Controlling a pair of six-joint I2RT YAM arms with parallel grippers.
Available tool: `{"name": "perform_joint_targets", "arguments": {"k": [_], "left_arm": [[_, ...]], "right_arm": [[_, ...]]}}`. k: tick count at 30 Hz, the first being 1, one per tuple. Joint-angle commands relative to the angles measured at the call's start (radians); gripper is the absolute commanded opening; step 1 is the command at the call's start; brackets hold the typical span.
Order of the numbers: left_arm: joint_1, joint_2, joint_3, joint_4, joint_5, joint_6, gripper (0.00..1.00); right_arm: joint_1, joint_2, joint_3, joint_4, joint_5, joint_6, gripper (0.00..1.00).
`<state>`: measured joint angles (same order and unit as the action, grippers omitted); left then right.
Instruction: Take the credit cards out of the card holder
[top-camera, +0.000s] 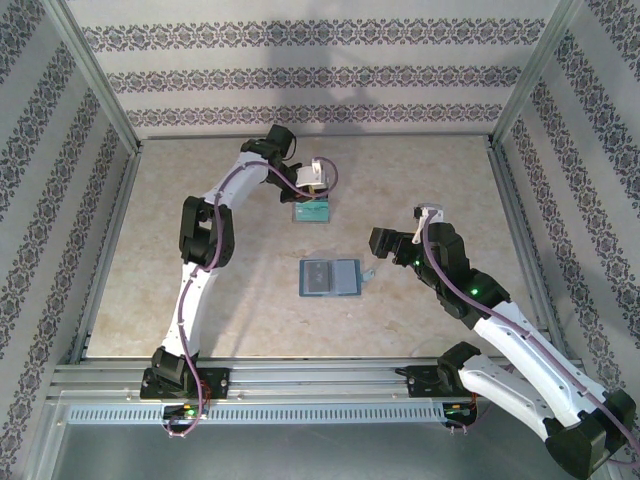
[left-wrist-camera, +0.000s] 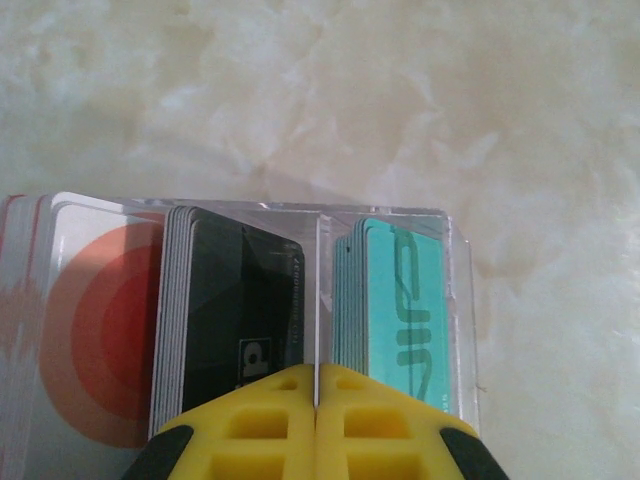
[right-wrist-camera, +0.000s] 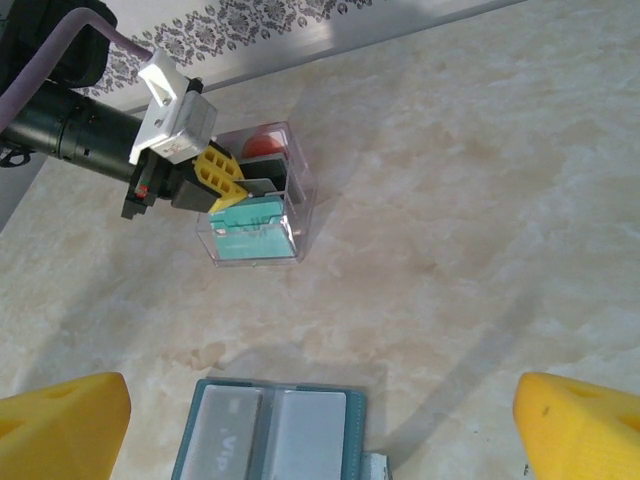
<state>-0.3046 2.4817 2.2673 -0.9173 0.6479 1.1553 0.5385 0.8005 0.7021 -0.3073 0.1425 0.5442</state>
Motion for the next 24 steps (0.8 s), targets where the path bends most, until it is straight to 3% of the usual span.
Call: {"name": "perform_joint_targets", "arguments": {"k": [1, 17, 24], "left_arm": [[0.016, -0.072, -0.105, -0.018, 0.019, -0.001, 0.0], [0.016, -0.342, -0.614, 0.359, 0.074, -0.153, 0.01], [0.015, -0.354, -0.627, 0.408, 0.092, -0.196, 0.25]], "right_arm": [[-0.008, 0.002, 0.01, 0.009, 0.005, -0.001, 0.98], [-0.009, 0.028, 0.017, 0.027, -0.034, 0.006, 0.98], [-0.01, 0.031, 0.02, 0.027, -0.051, 0.002, 0.98]]}}
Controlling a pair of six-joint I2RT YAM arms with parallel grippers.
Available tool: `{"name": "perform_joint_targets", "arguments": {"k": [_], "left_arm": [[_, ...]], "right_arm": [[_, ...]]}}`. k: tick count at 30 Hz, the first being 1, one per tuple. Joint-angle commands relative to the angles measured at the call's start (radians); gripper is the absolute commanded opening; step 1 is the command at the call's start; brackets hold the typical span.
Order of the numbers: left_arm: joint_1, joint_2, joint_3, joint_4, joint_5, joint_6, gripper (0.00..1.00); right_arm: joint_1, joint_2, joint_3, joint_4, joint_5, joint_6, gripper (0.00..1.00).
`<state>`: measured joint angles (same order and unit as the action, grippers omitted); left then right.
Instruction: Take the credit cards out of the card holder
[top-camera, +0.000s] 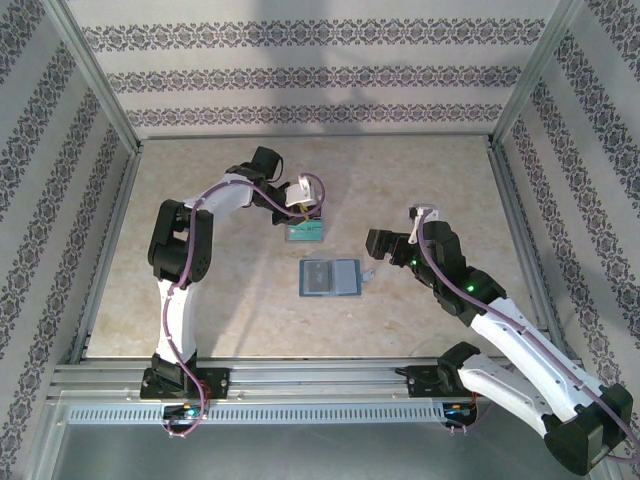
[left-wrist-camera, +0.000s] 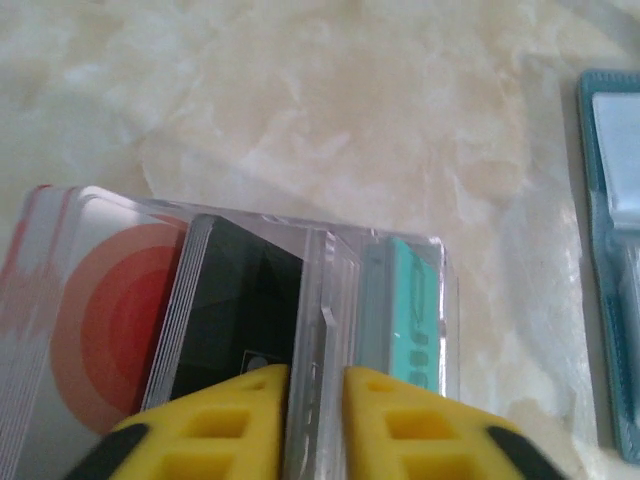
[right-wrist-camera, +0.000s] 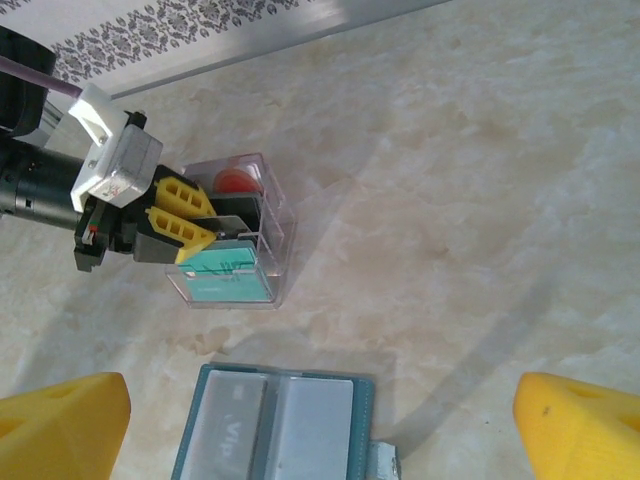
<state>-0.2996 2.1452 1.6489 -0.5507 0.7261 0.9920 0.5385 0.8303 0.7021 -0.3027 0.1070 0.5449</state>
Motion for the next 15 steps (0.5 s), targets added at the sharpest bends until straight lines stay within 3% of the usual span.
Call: {"name": "perform_joint_targets", "arguments": {"k": [1, 15], "left_arm": [[0.01, -0.018, -0.005, 0.041, 0.016, -0.034, 0.25], [0.011, -0.061, 0.018, 0.002, 0.031, -0.027, 0.25]], "right_arm": [[-0.008, 0.001, 0.019, 0.022, -0.015, 0.003, 0.98], [-0.007, 0.004, 0.016, 0.022, -0.033, 0.0, 0.98]]}}
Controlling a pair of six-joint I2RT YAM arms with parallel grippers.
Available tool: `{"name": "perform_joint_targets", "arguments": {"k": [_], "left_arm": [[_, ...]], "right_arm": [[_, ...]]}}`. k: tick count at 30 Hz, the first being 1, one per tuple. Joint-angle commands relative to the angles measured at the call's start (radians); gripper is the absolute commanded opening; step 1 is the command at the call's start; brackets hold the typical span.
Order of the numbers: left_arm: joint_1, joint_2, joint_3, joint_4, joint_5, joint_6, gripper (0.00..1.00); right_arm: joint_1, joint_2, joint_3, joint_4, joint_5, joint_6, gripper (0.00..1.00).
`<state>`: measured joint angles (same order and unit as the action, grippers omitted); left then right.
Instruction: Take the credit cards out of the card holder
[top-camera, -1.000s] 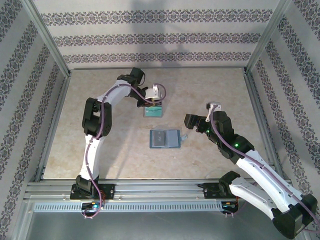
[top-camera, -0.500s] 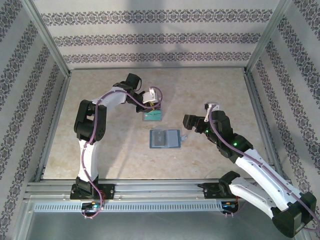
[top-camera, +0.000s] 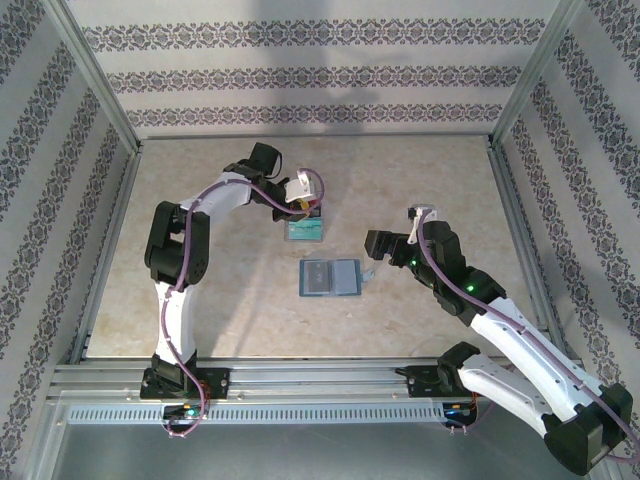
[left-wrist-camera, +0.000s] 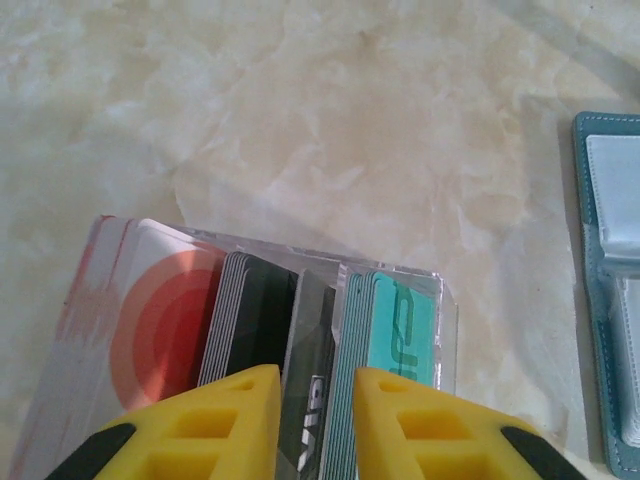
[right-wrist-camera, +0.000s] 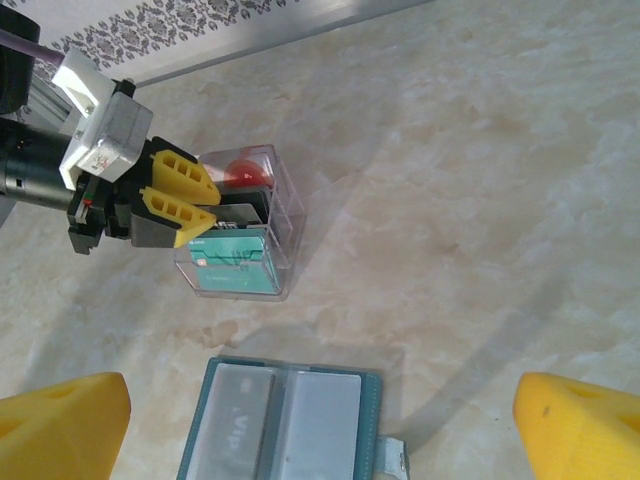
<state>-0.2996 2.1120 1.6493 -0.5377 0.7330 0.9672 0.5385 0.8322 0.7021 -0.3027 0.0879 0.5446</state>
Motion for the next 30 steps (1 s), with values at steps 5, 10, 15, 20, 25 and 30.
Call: {"name": "perform_joint_targets", "arguments": {"k": [5, 10, 15, 20, 25, 30], "left_arm": [[0.01, -0.029, 0.03, -0.048, 0.017, 0.005, 0.25], [0.005, -0.106, 0.008, -0.045, 0.018, -0.006, 0.25], [-0.006, -0.235, -0.047, 0.018, -0.031, -0.123, 0.26], [-0.009, -0.382, -0.156, 0.127, -0.159, -0.348, 0.32], [-0.007, -0.538, -0.338, 0.278, -0.376, -0.607, 0.59], [-0.008, -0.683, -0.547, 0.422, -0.574, -0.857, 0.92]], "right_arm": [[-0.006, -0.001, 0.017, 0.019, -0.019, -0.002, 0.98], [0.003, 0.0, 0.016, 0.015, -0.016, 0.0, 0.95], [0.082, 0.038, 0.043, -0.041, 0.09, 0.006, 0.88], [0.201, 0.15, 0.116, -0.144, 0.23, 0.034, 0.82], [0.308, 0.319, 0.197, -0.199, 0.286, 0.083, 0.73], [0.385, 0.506, 0.277, -0.215, 0.263, 0.124, 0.65]]}}
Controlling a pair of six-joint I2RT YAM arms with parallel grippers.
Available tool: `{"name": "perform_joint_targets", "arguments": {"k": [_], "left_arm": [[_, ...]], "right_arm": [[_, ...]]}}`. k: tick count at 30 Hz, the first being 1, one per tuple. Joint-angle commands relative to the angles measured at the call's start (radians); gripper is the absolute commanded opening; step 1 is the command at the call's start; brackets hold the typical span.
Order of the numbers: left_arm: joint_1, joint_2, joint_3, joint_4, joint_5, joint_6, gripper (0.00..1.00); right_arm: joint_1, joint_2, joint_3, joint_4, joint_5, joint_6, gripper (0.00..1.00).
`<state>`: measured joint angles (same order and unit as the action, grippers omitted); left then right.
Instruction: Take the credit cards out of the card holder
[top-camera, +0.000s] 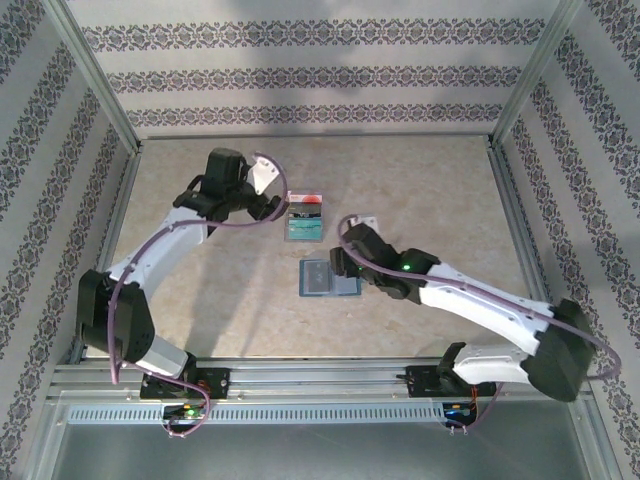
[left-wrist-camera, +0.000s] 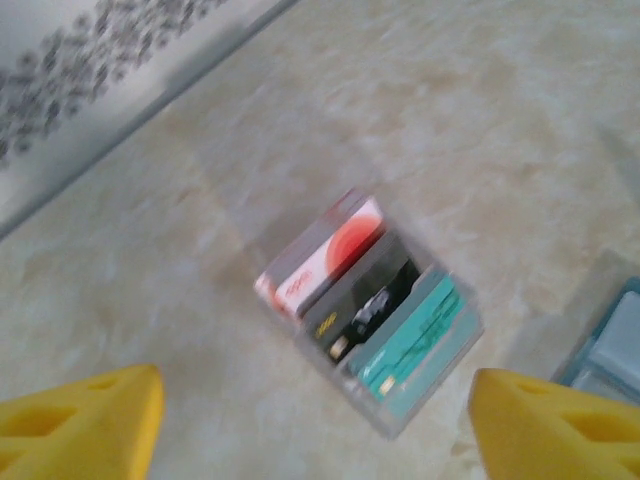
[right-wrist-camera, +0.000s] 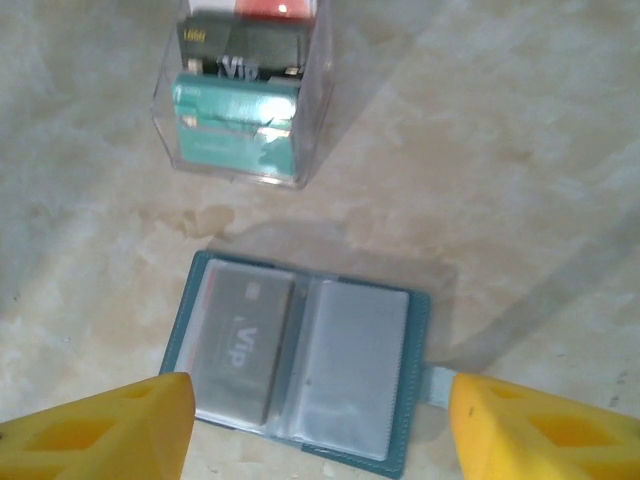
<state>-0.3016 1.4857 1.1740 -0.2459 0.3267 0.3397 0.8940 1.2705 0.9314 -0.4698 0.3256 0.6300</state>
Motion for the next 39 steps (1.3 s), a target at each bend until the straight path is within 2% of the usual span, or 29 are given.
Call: {"name": "perform_joint_targets", "arguments": {"k": [1, 8, 13, 19, 24, 31, 39], "left_arm": [[-0.006, -0.081, -0.113, 0.16, -0.214, -0.284, 1.0], [-0.007, -0.201, -0.318, 0.234, -0.458, -0.524, 0.99], [-0.005, -0.277, -0.444, 0.268, -0.553, -0.635, 0.99], [-0.004, -0.324, -0.549, 0.322, -0.543, -0.703, 0.99], [-0.004, -0.322, -0.569, 0.332, -0.538, -0.728, 0.99], [-0.005, -0.322, -0.582, 0.338, -0.541, -0.737, 0.99], [-0.004, -0.313, -0.58, 0.326, -0.535, -0.742, 0.99]], "right_arm": [[0.039, 0.109, 0.065, -0.053, 0.015, 0.041, 0.62], [0.064, 0.33, 0.177, -0.102, -0.051, 0.055, 0.58], [0.068, 0.412, 0.202, -0.102, -0.059, 0.068, 0.58], [0.074, 0.492, 0.25, -0.104, -0.068, 0.058, 0.68], [0.074, 0.538, 0.277, -0.103, -0.075, 0.052, 0.73], [0.069, 0.59, 0.274, -0.073, -0.088, 0.07, 0.73], [0.047, 0.601, 0.232, -0.027, -0.126, 0.079, 0.69]]}}
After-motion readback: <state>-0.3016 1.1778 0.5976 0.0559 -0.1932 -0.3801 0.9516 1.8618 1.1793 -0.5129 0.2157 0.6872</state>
